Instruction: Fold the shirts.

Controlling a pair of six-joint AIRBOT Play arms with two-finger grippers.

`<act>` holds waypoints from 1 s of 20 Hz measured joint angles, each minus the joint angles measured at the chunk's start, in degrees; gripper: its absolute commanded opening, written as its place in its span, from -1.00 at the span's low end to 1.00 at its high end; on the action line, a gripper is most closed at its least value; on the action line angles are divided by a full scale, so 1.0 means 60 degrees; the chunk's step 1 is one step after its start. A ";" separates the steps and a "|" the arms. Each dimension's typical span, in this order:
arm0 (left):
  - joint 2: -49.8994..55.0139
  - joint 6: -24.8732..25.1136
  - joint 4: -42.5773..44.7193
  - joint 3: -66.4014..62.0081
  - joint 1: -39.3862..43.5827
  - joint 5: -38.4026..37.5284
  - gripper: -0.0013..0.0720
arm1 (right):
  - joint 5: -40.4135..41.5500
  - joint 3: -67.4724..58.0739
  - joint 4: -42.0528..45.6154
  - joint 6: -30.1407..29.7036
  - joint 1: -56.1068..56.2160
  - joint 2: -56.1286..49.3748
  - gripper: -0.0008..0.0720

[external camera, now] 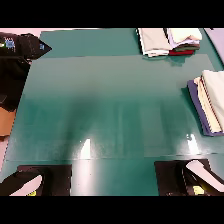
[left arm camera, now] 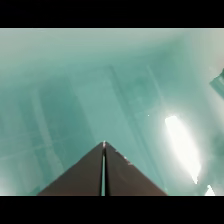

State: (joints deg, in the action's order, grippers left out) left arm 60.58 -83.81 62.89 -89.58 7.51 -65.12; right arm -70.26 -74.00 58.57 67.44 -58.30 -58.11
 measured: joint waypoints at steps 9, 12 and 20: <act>0.0000 0.0047 0.0004 0.0000 0.0000 0.0051 -0.89 | 0.0379 -0.0262 -0.1588 0.0022 0.6615 -0.0164 -0.91; 0.0000 0.0047 0.0004 0.0000 0.0000 0.0142 -0.89 | 0.0484 -0.0270 -0.1672 0.0015 0.8255 -0.0350 -0.93; 0.0000 0.0047 0.0004 0.0000 0.0000 0.0852 -0.89 | 0.0455 -0.0270 -0.1730 -0.0018 0.9847 -0.0787 -0.93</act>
State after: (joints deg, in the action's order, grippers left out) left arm 60.58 -83.53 62.92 -89.58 7.51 -60.01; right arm -67.53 -75.61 48.18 67.33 0.78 -62.83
